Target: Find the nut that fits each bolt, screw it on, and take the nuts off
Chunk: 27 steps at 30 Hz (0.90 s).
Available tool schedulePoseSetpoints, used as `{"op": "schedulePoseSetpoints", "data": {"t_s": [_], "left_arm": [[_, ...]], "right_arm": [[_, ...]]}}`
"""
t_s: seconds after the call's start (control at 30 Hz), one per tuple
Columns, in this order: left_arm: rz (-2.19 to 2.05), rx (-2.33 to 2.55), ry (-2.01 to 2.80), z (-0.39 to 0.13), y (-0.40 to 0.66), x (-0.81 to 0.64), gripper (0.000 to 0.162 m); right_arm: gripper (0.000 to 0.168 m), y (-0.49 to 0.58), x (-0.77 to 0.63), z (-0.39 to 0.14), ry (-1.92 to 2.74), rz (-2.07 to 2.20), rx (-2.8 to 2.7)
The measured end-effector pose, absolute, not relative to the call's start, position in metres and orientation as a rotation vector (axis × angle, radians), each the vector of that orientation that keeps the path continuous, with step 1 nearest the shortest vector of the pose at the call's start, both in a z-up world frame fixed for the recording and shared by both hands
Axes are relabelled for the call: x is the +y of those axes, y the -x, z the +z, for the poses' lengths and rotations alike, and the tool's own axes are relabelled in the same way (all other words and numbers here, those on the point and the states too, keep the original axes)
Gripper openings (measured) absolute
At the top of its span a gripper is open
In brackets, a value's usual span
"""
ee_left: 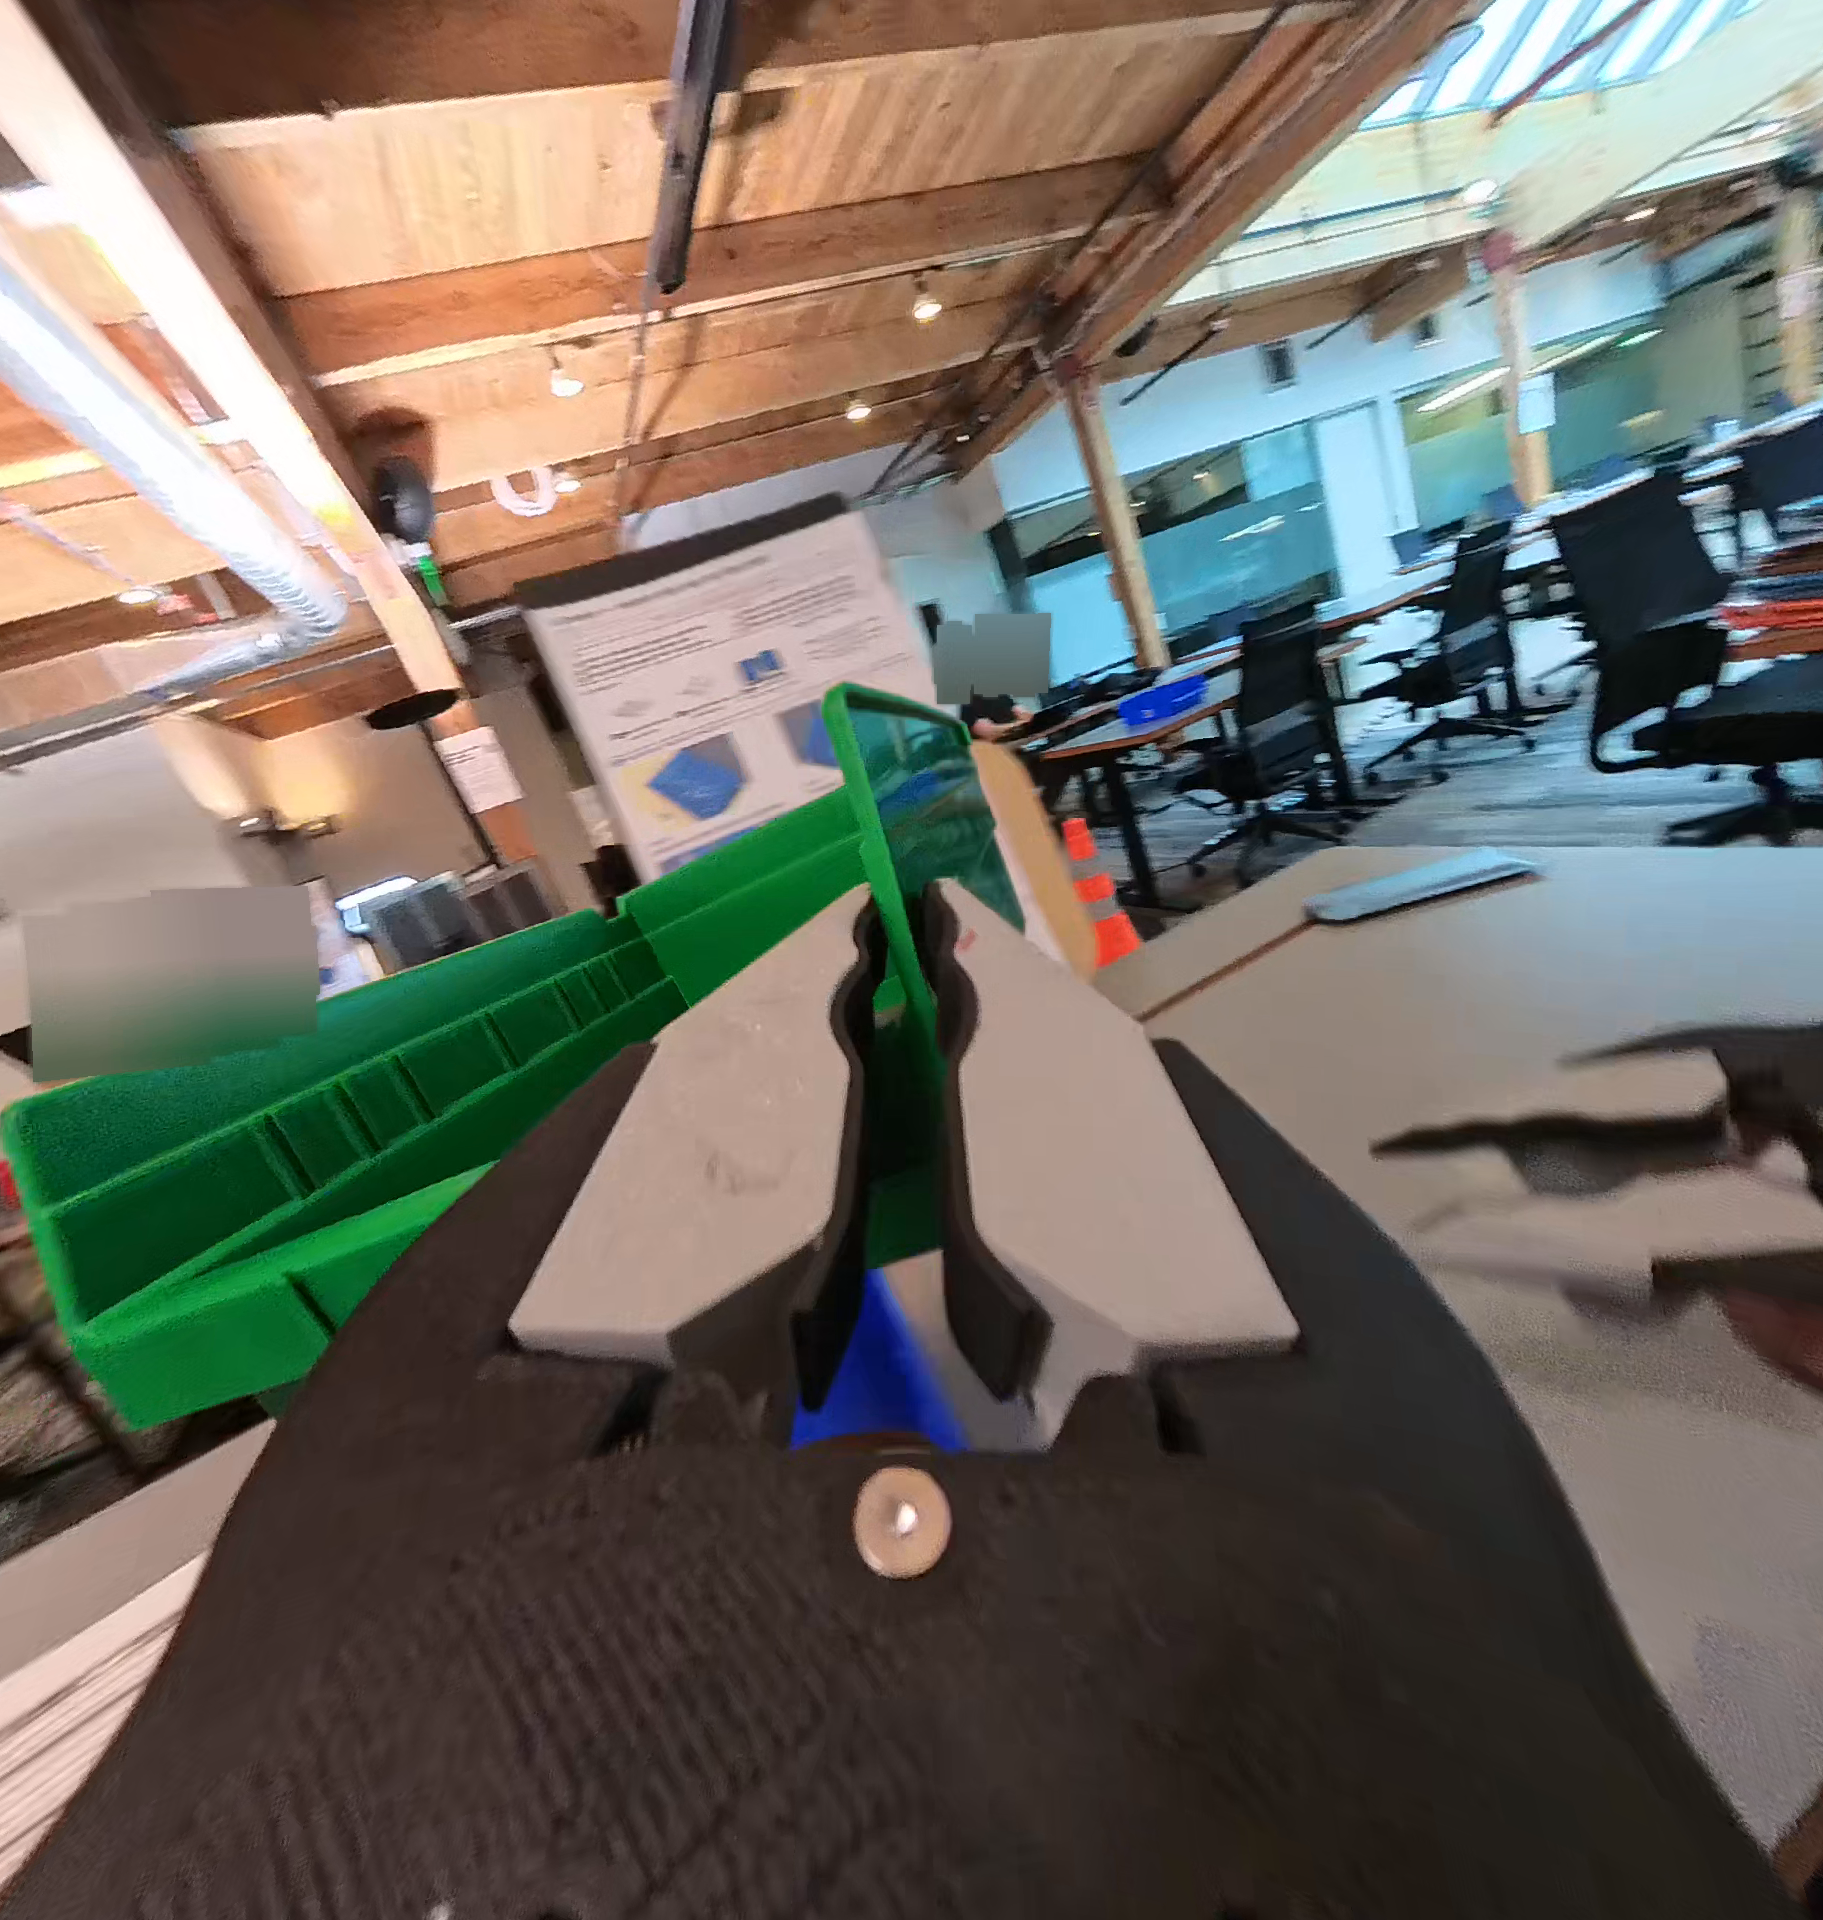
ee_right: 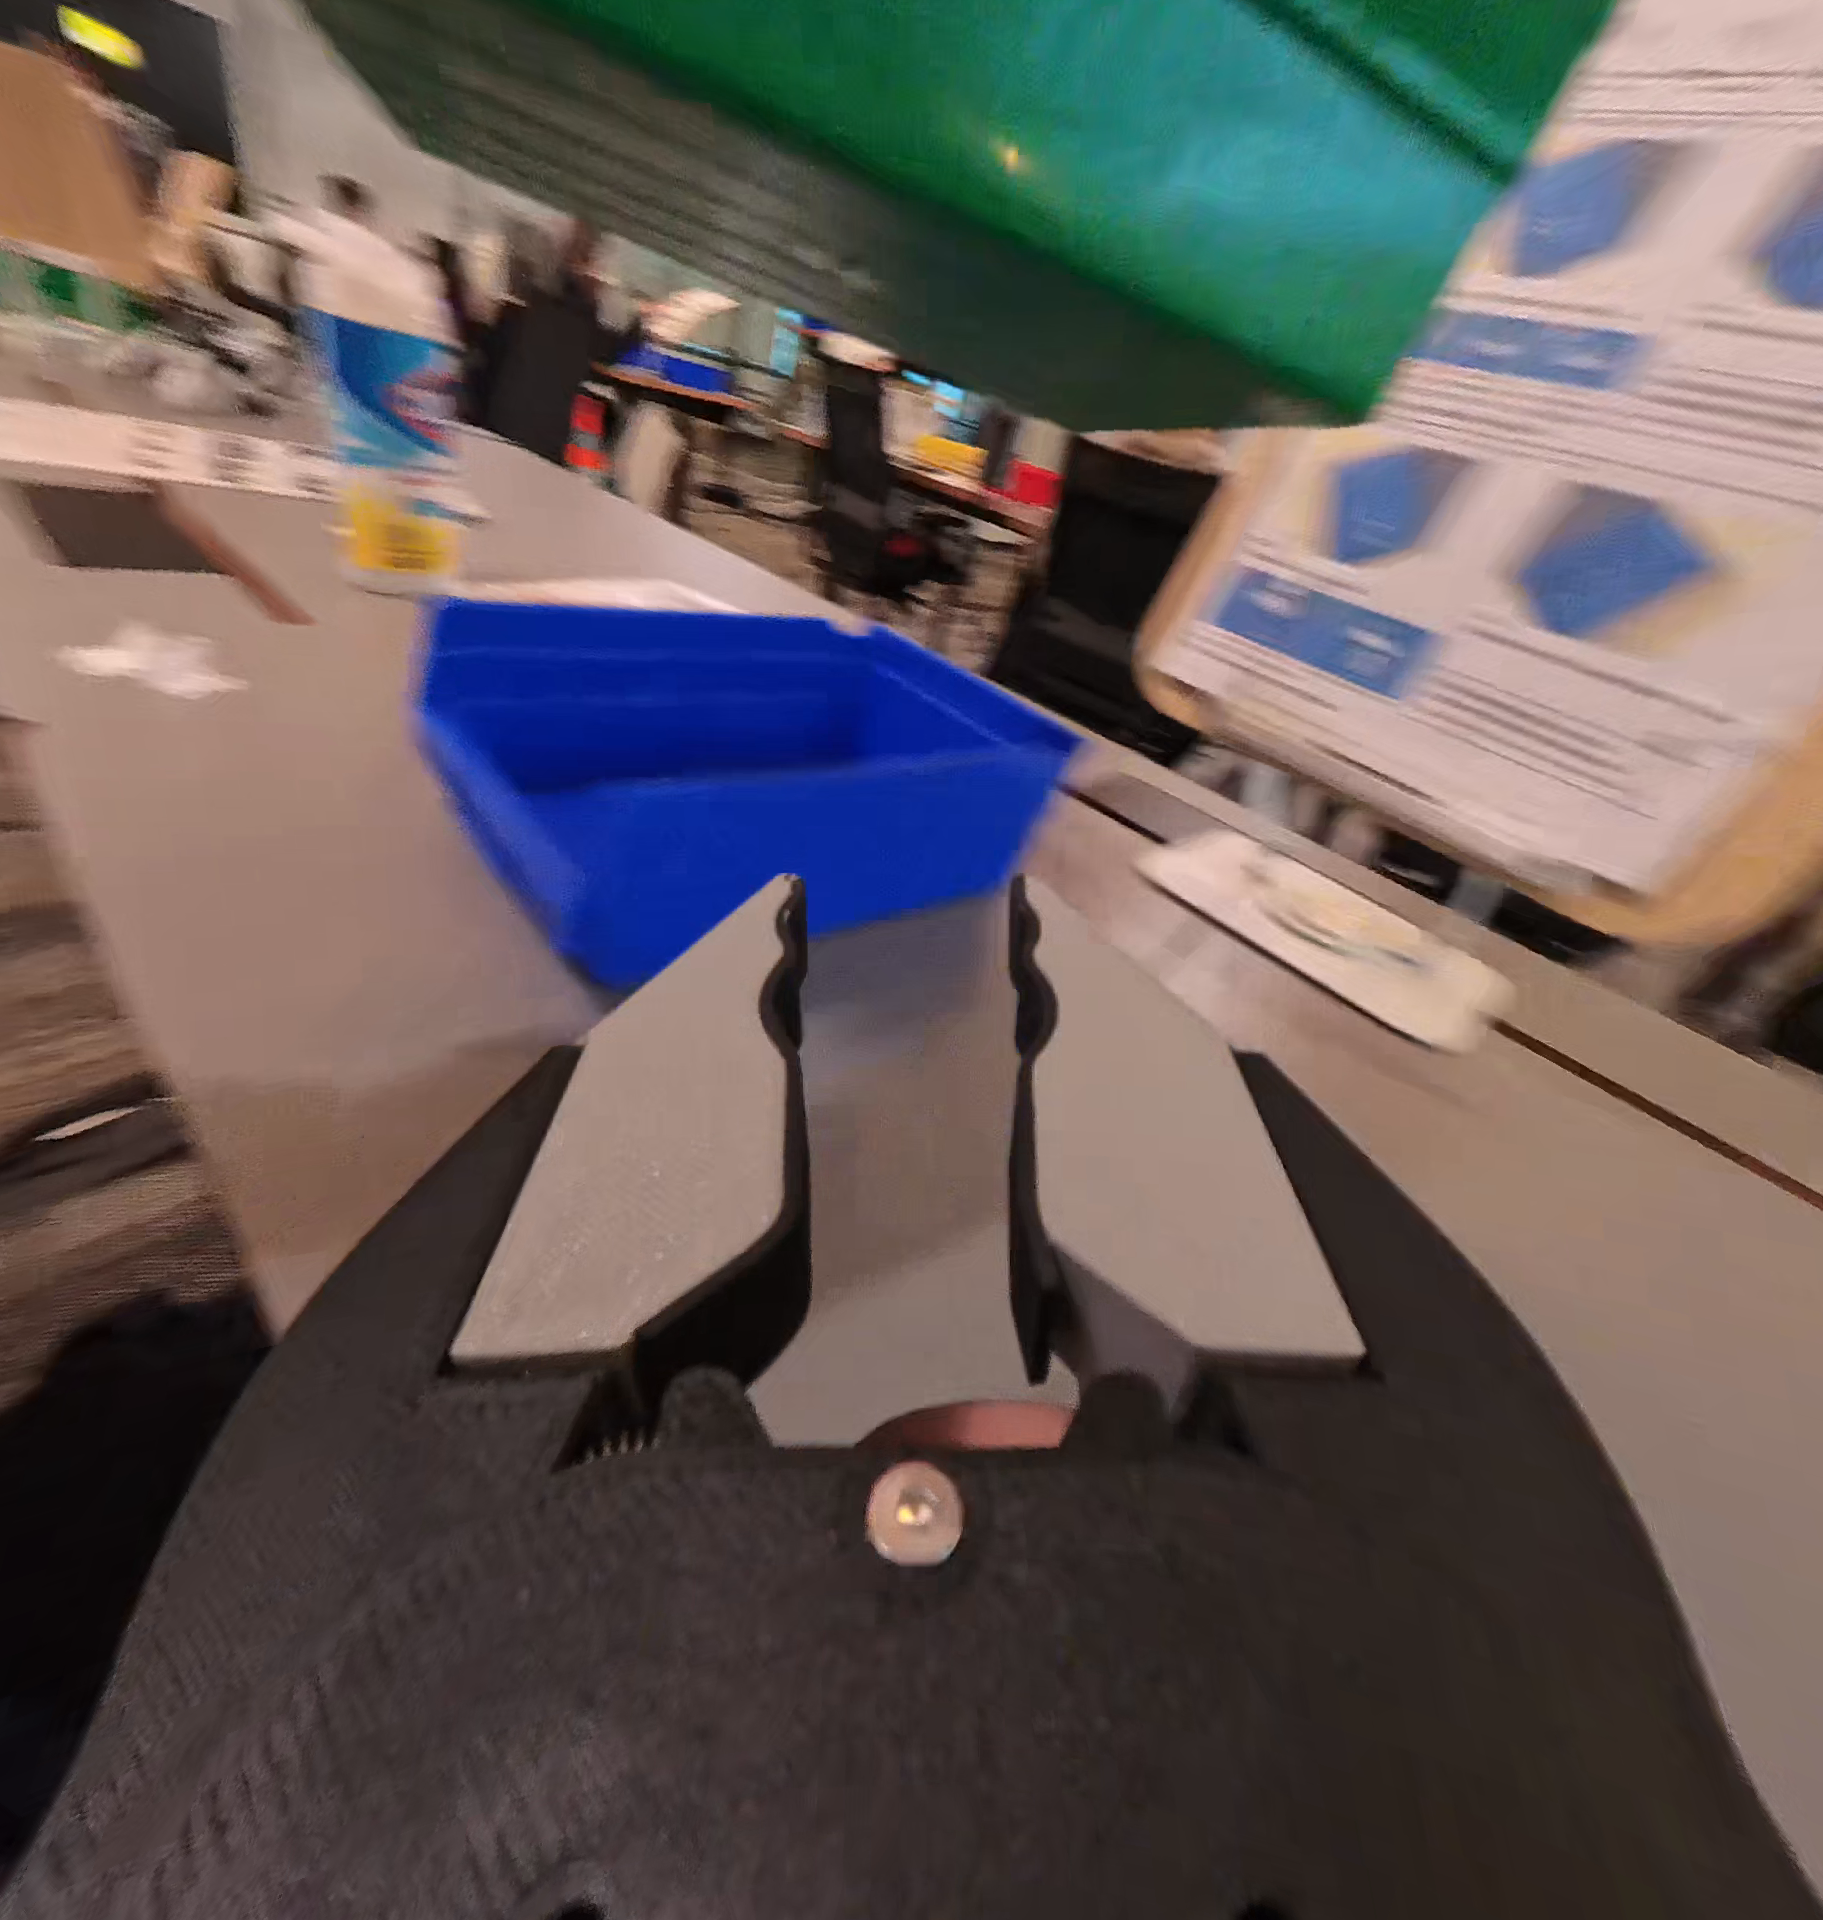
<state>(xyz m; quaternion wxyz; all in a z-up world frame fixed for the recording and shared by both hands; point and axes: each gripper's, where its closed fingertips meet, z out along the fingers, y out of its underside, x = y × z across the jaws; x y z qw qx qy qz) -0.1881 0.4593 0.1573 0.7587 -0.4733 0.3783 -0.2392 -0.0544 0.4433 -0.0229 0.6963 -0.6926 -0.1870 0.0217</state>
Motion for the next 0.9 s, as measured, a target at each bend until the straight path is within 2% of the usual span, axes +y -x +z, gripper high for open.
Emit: {"op": "schedulePoseSetpoints", "data": {"t_s": [0.03, 0.13, 0.23, 0.37, 0.5, 0.6, 0.77, 0.9], "left_arm": [[-0.545, 0.857, 1.019, 0.15, 0.169, 0.45, 0.004], [-0.642, 0.951, 1.003, 0.118, 0.105, 0.421, 0.004], [-0.722, 1.052, 1.022, 0.063, 0.034, 0.395, 0.004], [-0.785, 1.184, 1.096, -0.015, -0.047, 0.372, 0.005], [-0.93, 1.224, 1.178, -0.06, -0.108, 0.343, 0.002], [-1.025, 1.401, 1.31, -0.102, -0.157, 0.308, 0.012], [-1.168, 1.497, 1.315, -0.097, -0.147, 0.278, 0.06], [-1.202, 1.537, 1.4, -0.094, -0.071, 0.303, 0.068]], "right_arm": [[0.036, 0.018, 0.433, -0.023, 1.574, -0.02, -0.373], [0.039, -0.076, 0.399, -0.035, 1.709, -0.281, -0.298], [0.039, -0.148, 0.366, -0.052, 1.82, -0.478, -0.206], [0.044, -0.187, 0.337, -0.072, 1.908, -0.361, -0.048], [0.045, -0.202, 0.32, -0.067, 1.876, -0.352, 0.007], [0.047, -0.212, 0.316, -0.063, 1.865, -0.329, 0.054], [0.048, -0.222, 0.301, -0.061, 1.855, -0.265, 0.13], [0.047, -0.152, 0.293, -0.053, 1.823, 0.007, -0.032]]}}
